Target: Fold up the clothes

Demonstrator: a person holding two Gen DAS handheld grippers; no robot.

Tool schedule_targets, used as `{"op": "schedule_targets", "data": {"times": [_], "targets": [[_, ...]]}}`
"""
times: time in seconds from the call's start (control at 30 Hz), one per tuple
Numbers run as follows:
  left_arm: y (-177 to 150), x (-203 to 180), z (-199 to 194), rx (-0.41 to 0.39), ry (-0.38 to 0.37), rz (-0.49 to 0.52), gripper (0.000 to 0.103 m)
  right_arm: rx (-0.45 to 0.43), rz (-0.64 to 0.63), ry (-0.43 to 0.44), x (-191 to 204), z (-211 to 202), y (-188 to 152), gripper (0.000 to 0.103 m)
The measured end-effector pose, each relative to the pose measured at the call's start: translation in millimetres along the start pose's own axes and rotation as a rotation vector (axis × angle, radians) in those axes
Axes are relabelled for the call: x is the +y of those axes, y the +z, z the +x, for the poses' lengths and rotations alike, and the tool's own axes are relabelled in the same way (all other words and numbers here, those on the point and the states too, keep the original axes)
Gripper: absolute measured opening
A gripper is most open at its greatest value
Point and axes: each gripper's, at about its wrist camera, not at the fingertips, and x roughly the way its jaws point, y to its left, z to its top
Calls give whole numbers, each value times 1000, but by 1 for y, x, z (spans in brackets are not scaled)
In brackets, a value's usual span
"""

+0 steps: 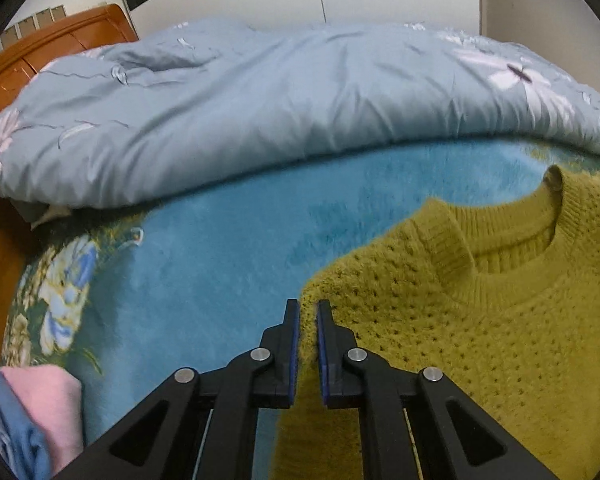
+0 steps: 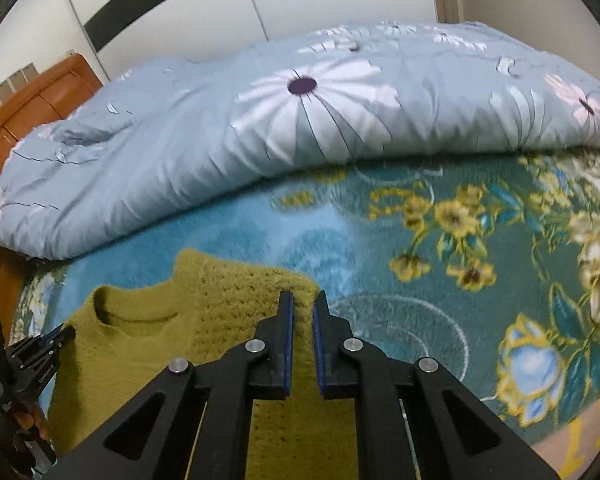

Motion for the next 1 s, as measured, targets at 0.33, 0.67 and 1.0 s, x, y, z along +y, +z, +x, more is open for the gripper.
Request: {"op": "schedule_targets", "data": {"times": [0.33,0.67,1.0], "targets": [[-18,9,-45,4,-74,-72,48,-38,-68,-16,12,-42,-9,38],[-111,19,-146,-53,-114,-142,59,-7,-109,62,-5,-161,-104,40],[-227,27,-190,-51,-78,-306,63,112,110,154,-44,-188,-242,41]]}}
